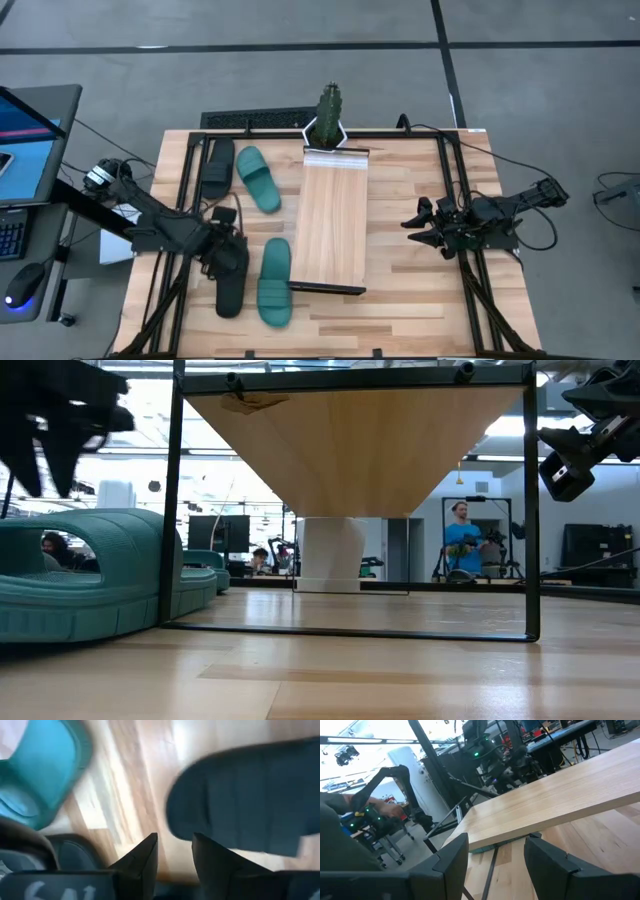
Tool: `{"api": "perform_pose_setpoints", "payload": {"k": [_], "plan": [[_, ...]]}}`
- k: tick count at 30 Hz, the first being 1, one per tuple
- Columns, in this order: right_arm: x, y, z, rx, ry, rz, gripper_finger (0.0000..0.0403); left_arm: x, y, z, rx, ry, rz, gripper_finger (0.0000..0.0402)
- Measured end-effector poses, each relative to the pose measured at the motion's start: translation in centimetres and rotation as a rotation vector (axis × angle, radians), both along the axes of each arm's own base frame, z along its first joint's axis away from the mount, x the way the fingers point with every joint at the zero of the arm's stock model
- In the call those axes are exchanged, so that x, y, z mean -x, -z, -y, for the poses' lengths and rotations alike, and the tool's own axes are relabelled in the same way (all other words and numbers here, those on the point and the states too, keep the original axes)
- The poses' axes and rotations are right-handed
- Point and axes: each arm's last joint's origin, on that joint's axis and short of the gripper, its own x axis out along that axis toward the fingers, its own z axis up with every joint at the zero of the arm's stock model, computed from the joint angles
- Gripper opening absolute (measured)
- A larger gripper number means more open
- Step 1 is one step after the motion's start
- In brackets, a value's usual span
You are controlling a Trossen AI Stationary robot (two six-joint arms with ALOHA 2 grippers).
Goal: Pick and place slides into the shelf
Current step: Put the bottom black slipper on the shelf
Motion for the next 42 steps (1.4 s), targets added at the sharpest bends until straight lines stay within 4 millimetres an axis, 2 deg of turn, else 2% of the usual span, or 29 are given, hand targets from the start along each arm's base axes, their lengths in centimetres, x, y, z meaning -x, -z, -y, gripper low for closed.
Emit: {"api": "perform_pose_setpoints", "payload": {"k": [7,11,15,20,24,42], "plan": [[0.0,0.0,0.0,-0.002,0.0,0.0,0.0178,-2.3,0.5,-3.9,0.133,-0.06,0.031,0.0109],[0.0,0.0,0.0,-0.01,-0.008,-0.003,0.0178,-0.8,2.0,-5.7,0.33,-0.112,0.01,0.0098],[0.0,0.0,0.0,-0.017,-0.009,-0.006,0.0178,1.3,2.1,-6.8,0.415,-0.14,0.02,0.0079],[0.0,0.0,0.0,-0.017,-0.009,-0.007,0.0178,1.9,1.1,-7.4,0.473,-0.134,0.14,0.006],[0.0,0.0,0.0,-0.017,-0.009,-0.007,0.0178,1.9,1.1,-7.7,0.474,-0.143,0.142,0.0053],[0.0,0.0,0.0,-0.01,-0.008,-0.004,0.0178,-0.1,4.6,-8.1,0.457,-0.224,-0.068,0.0051]]}}
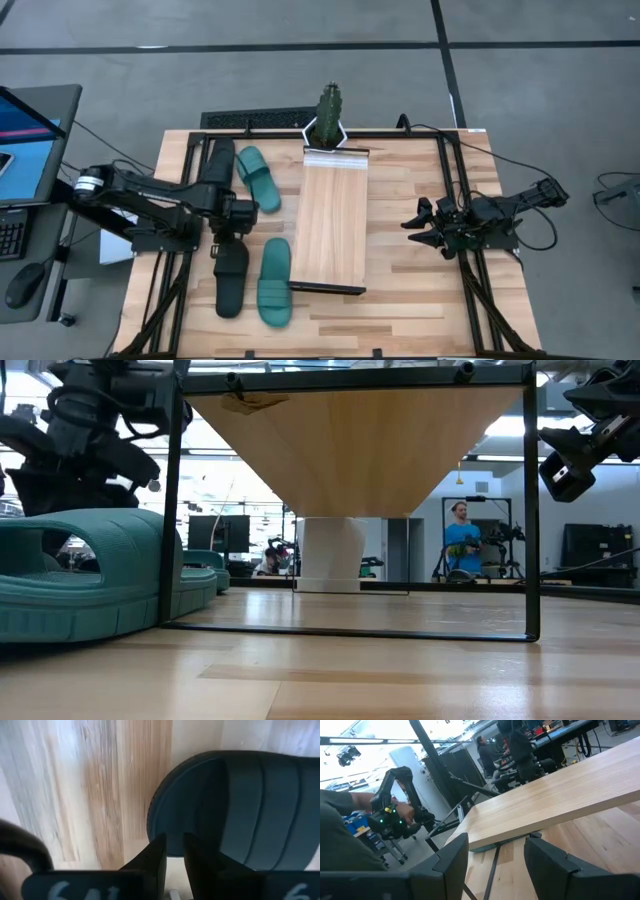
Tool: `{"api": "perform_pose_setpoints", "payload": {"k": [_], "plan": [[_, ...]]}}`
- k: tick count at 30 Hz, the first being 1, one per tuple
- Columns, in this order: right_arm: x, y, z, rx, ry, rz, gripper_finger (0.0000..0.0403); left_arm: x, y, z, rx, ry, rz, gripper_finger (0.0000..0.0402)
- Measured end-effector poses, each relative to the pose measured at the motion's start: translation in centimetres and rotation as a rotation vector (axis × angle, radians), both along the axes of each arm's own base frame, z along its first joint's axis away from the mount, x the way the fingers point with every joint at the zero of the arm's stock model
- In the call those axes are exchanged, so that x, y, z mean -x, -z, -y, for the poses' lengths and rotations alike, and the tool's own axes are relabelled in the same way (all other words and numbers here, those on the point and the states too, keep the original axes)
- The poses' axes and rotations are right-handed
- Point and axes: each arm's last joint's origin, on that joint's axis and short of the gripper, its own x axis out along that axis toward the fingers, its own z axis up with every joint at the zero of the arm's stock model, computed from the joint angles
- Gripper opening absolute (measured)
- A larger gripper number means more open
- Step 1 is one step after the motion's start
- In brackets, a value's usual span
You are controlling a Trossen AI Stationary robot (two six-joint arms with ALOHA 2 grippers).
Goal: Pick and place slides into the shelf
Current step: Put the bottom black slipper on the shelf
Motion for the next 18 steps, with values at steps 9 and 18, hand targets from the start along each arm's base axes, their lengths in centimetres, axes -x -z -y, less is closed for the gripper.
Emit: {"api": "perform_pose_setpoints", "payload": {"k": [9,18], "plan": [[0.0,0.0,0.0,0.008,0.0,0.002,0.0178,-0.35,0.75,-0.01,-0.006,-0.001,-0.049,0.0051],[0.0,0.0,0.0,0.009,0.0,0.002,0.0178,-0.63,0.77,-0.09,-0.039,-0.048,-0.026,0.0051]]}}
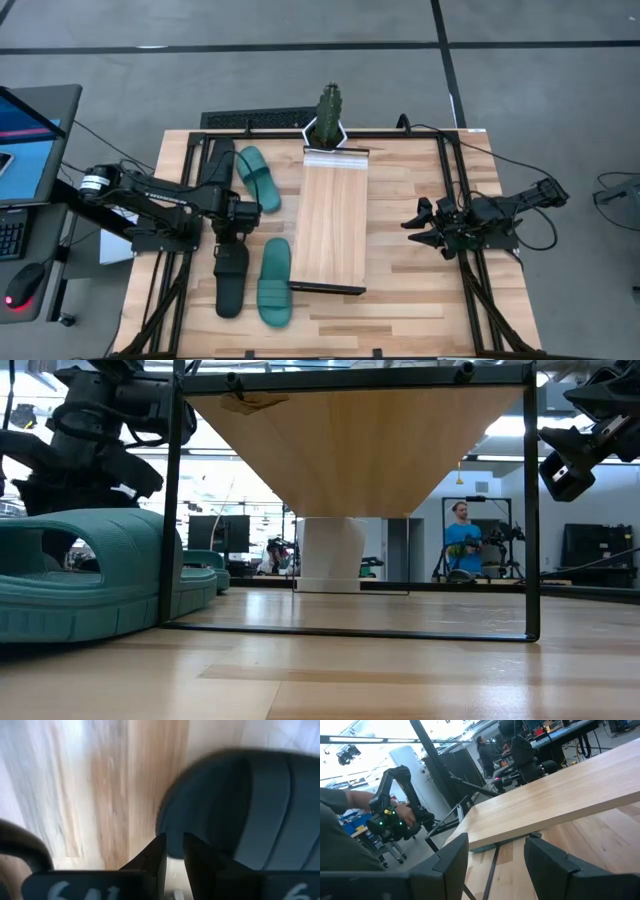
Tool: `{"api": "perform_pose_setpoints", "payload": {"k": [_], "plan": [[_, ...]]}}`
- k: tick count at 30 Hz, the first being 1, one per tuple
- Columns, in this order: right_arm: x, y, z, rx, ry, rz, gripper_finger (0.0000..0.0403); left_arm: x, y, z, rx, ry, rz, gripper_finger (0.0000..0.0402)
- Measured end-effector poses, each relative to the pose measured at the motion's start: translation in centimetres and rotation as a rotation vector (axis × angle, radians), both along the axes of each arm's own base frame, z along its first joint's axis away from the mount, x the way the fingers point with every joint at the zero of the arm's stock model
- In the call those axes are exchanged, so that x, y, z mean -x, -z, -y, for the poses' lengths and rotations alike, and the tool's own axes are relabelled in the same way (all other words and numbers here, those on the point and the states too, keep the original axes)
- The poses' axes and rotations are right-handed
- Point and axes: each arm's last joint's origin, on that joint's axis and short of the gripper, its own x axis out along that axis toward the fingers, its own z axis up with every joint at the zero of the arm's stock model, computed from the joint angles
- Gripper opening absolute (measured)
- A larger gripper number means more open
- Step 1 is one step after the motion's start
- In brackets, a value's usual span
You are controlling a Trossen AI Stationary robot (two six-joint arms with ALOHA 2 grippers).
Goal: Pick and place slides into the shelf
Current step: Put the bottom black slipper on the shelf
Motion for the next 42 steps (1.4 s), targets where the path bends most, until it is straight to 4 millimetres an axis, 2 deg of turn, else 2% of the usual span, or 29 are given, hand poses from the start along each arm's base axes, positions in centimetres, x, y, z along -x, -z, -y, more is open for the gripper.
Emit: {"api": "perform_pose_setpoints", "payload": {"k": [8,18,22,29,33,42], "plan": [[0.0,0.0,0.0,-0.001,0.0,0.0,0.0178,-1.6,-0.1,0.1,0.008,-0.058,0.159,0.0051],[0.0,0.0,0.0,-0.034,-0.001,-0.006,0.0178,-1.3,-0.1,0.0,-0.018,-0.175,0.113,0.0055],[0.0,0.0,0.0,-0.034,-0.001,-0.006,0.0178,-0.9,0.0,-0.1,-0.04,-0.199,0.073,0.0072],[0.0,0.0,0.0,-0.034,-0.001,-0.007,0.0178,-0.4,0.0,0.0,-0.076,-0.195,0.025,0.0124],[0.0,0.0,0.0,-0.034,-0.001,-0.006,0.0178,-0.4,0.0,0.4,-0.043,-0.18,0.018,0.0147],[0.0,0.0,0.0,-0.027,-0.001,-0.005,0.0178,-0.3,0.0,1.0,-0.01,-0.15,0.01,0.0155]]}}
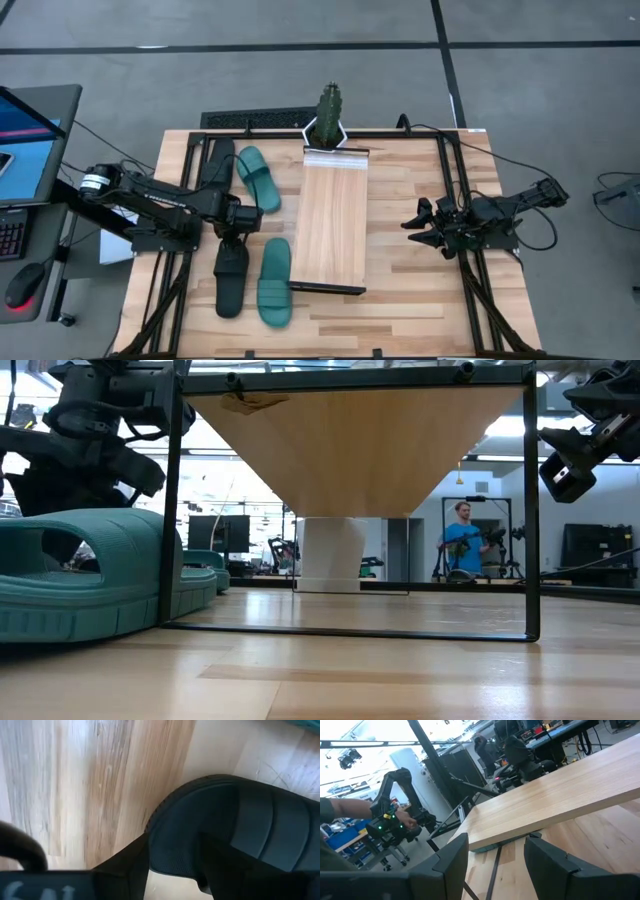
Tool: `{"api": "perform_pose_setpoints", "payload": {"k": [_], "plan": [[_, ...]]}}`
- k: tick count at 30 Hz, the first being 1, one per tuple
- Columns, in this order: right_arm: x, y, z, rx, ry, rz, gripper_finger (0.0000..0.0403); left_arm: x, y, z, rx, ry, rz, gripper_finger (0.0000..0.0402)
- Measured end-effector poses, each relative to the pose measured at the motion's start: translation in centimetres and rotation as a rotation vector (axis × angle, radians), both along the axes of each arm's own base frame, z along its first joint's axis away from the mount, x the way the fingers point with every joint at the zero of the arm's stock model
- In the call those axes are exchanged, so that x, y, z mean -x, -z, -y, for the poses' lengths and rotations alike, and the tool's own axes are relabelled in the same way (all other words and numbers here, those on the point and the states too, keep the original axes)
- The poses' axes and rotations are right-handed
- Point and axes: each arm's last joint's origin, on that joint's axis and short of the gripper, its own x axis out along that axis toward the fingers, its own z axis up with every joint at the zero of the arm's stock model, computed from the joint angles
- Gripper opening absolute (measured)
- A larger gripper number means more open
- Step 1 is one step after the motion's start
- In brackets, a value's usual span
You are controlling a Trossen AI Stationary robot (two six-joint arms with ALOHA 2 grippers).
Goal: Pick and place slides into the shelf
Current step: Put the bottom black slipper on the shelf
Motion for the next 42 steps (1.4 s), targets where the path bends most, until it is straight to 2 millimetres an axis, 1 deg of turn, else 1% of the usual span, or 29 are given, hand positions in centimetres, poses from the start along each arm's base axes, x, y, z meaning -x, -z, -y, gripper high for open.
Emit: {"api": "perform_pose_setpoints", "payload": {"k": [5,7,9,15,18,20,22,23,26,27,31,35,36,40,42], "plan": [[0.0,0.0,0.0,0.0,0.0,0.0,0.0178,0.0,0.0,-0.1,-0.034,0.034,0.0,0.0155],[0.0,0.0,0.0,0.0,0.0,0.0,0.0178,-0.1,0.5,-0.1,-0.029,0.045,-0.023,0.0155],[0.0,0.0,0.0,0.0,0.0,0.0,0.0178,-0.3,1.2,0.0,-0.016,0.055,-0.07,0.0155],[0.0,0.0,0.0,-0.006,0.0,-0.002,0.0178,-1.0,4.7,0.1,0.003,0.07,-0.199,0.0155],[0.0,0.0,0.0,-0.007,-0.002,-0.001,0.0178,-1.5,5.8,0.2,0.027,0.091,-0.236,0.0155],[0.0,0.0,0.0,-0.008,-0.002,-0.001,0.0178,-1.7,6.0,0.2,0.033,0.095,-0.242,0.0153],[0.0,0.0,0.0,-0.007,-0.002,-0.001,0.0178,-1.7,6.1,0.1,0.036,0.101,-0.244,0.014],[0.0,0.0,0.0,-0.007,-0.002,-0.002,0.0178,-1.7,6.1,0.0,0.043,0.104,-0.244,0.0127],[0.0,0.0,0.0,-0.007,-0.002,-0.001,0.0178,-1.7,6.1,-0.4,0.081,0.103,-0.241,0.0068],[0.0,0.0,0.0,-0.007,-0.002,-0.002,0.0178,-1.7,6.0,-0.5,0.093,0.094,-0.242,0.0058],[0.0,0.0,0.0,-0.007,-0.002,-0.002,0.0178,-2.0,5.9,-1.1,0.144,0.05,-0.251,0.005],[0.0,0.0,0.0,-0.007,-0.002,-0.002,0.0178,-2.6,5.0,-1.5,0.167,0.034,-0.275,0.0007],[0.0,0.0,0.0,-0.007,-0.001,-0.002,0.0178,-2.7,4.9,-1.5,0.181,0.032,-0.285,0.0004],[0.0,0.0,0.0,-0.007,-0.002,-0.002,0.0178,-2.8,3.4,-1.3,0.334,-0.005,-0.244,0.0002],[0.0,0.0,0.0,-0.007,-0.002,-0.002,0.0178,-2.5,2.7,-1.3,0.338,-0.034,-0.221,0.0002]]}}
